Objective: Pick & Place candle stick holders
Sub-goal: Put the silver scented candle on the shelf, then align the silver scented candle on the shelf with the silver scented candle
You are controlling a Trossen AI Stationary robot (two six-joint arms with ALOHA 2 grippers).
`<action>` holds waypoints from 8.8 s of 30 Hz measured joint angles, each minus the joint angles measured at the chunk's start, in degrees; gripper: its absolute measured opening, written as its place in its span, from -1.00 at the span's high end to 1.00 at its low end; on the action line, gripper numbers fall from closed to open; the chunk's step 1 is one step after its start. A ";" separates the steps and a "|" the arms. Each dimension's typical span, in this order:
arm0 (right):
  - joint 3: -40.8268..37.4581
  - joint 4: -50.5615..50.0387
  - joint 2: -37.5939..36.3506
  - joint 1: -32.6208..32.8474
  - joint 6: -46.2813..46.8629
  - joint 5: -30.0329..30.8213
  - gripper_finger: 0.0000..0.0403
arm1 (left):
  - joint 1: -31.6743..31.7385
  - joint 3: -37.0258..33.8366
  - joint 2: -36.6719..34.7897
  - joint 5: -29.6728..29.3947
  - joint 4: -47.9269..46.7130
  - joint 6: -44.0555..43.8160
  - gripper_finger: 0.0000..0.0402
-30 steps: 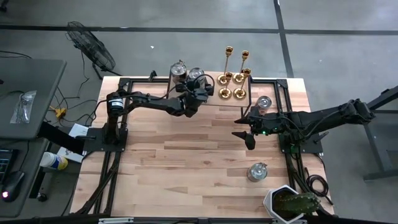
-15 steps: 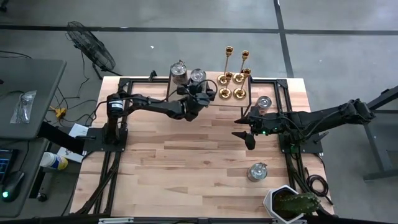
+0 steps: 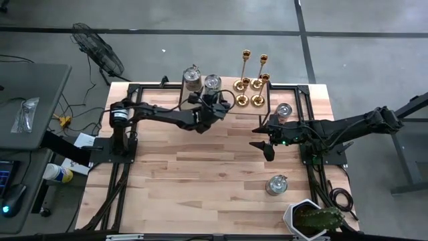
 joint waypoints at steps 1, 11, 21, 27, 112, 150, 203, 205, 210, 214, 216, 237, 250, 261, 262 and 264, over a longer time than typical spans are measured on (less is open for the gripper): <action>0.00 0.00 0.00 -0.02 -0.01 0.00 -0.38 | -0.11 0.00 -0.37 0.35 -1.24 0.00 -0.99; 0.00 0.04 0.00 -0.02 0.00 0.00 -0.38 | -4.38 -0.09 -3.87 1.33 -10.00 0.00 -0.99; 0.00 0.04 0.02 -0.01 -0.01 0.00 -0.38 | -9.72 -0.01 -12.34 4.11 -26.35 0.00 -0.99; 0.00 0.05 0.00 -0.02 0.01 0.00 -0.38 | -11.93 0.04 -18.99 7.52 -39.67 -7.16 -0.99; 0.00 0.83 0.16 -0.01 0.01 0.00 -0.38 | -11.99 -70.46 -91.91 77.22 9.08 -3.12 0.94; 0.00 0.83 0.17 0.00 0.00 0.01 -0.38 | -11.99 -72.94 -108.92 75.28 -2.88 0.25 0.94; 0.00 0.83 0.17 -0.01 0.00 0.01 -0.38 | -11.99 -72.98 -108.90 72.59 -9.68 4.96 0.94; 0.00 0.83 0.17 0.00 0.01 0.00 -0.38 | -11.99 -72.98 -108.90 72.59 -9.69 4.96 0.94; 0.00 0.85 0.17 0.00 0.01 0.00 -0.38 | -11.99 -72.98 -108.90 72.59 -9.70 4.96 0.94; 0.00 0.85 0.17 0.00 0.02 0.00 -0.38 | -11.99 -72.98 -108.90 72.59 -9.70 4.96 0.94; 0.00 0.87 0.17 -0.02 0.19 0.00 -0.38 | -11.99 -72.98 -108.90 72.59 -9.70 4.95 0.94; 0.00 -8.53 0.16 -0.57 26.03 0.62 -0.38 | -11.99 -72.98 -108.90 72.59 -9.72 4.93 0.94; 0.02 -28.02 0.17 -4.15 48.50 -4.40 -0.38 | -11.99 -72.99 -108.90 72.59 -9.72 4.93 0.94; 6.90 -49.06 0.15 -8.14 54.62 -2.94 -0.38 | -11.99 -72.99 -108.90 72.59 -9.73 4.91 0.94; 7.72 -50.57 0.15 -8.88 54.45 -3.06 -0.38 | -11.99 -73.00 -108.90 72.59 -9.73 4.92 0.94; 8.81 -53.47 0.15 -10.50 54.22 -3.96 -0.38 | -11.99 -73.00 -108.90 72.59 -9.72 4.93 0.94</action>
